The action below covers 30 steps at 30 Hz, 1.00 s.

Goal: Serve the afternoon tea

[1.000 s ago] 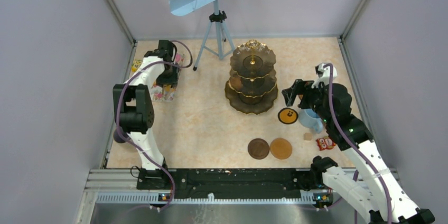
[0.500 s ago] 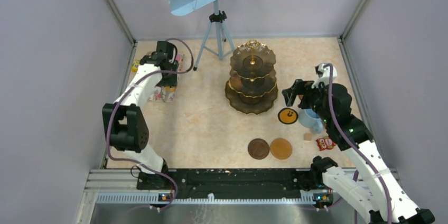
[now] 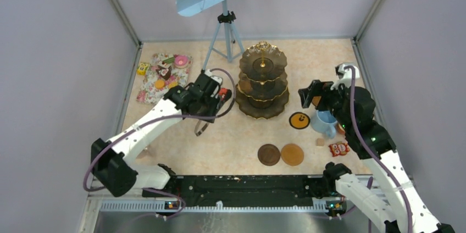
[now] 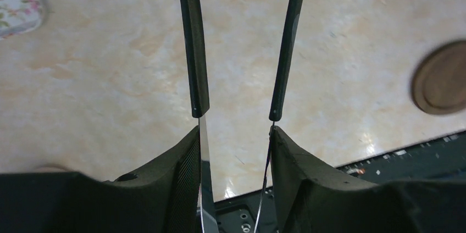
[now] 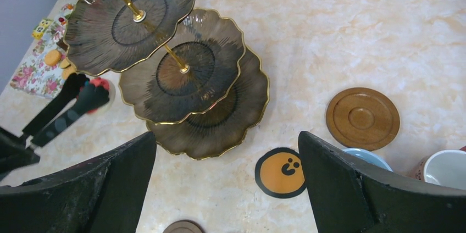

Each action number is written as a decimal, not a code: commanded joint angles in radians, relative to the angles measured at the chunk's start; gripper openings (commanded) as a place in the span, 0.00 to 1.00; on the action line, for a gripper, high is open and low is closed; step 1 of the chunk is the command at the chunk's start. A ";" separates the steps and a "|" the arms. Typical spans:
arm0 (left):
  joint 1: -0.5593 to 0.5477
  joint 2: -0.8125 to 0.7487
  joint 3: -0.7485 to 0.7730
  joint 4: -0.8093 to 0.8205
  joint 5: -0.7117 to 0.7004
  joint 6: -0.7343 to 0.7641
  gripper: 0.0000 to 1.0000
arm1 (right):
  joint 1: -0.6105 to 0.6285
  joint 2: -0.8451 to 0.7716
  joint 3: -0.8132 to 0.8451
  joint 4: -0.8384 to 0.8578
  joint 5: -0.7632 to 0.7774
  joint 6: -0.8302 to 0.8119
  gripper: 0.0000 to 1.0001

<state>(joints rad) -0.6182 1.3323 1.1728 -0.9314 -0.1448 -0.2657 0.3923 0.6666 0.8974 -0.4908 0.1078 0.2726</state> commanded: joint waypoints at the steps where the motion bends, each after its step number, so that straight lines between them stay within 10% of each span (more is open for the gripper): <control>1: -0.138 -0.100 -0.032 0.008 0.046 -0.122 0.36 | 0.012 -0.029 0.053 -0.001 0.038 -0.014 0.99; 10: -0.383 -0.025 -0.018 0.136 0.032 -0.227 0.37 | 0.012 -0.076 0.064 -0.028 0.067 -0.007 0.98; 30: -0.405 0.260 0.117 0.329 0.097 -0.186 0.37 | 0.012 -0.114 0.092 -0.097 0.070 -0.005 0.96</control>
<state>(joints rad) -1.0199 1.5337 1.1919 -0.6601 -0.0563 -0.4644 0.3923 0.5629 0.9390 -0.5877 0.1646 0.2718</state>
